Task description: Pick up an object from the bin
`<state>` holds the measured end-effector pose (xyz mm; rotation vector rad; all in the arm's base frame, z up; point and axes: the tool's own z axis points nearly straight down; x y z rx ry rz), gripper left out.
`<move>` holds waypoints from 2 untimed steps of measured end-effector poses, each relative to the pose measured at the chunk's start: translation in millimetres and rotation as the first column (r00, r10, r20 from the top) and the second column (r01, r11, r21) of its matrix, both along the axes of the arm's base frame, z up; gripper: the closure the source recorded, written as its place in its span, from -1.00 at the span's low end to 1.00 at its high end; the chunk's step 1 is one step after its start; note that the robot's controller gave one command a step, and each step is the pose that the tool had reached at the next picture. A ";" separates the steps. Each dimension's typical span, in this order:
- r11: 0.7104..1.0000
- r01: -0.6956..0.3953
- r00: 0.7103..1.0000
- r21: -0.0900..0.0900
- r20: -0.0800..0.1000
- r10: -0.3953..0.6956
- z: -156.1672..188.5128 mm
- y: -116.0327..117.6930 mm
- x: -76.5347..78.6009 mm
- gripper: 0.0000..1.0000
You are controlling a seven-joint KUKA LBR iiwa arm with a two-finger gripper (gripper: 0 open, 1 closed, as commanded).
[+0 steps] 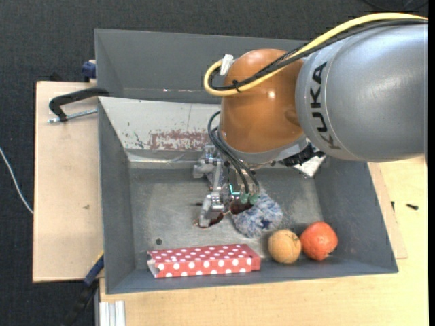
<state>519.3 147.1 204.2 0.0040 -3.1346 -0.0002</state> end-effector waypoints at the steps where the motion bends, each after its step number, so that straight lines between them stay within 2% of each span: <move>1: 1.000 0.002 1.000 0.002 0.008 -0.002 4.1 -0.7 1.9 -1.00; 2: 0.944 -0.330 0.944 0.000 0.009 0.330 -58.3 -18.7 5.7 -1.00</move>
Offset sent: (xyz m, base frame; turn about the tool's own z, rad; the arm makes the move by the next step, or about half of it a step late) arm 0.0227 -0.0507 -0.1342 -0.6988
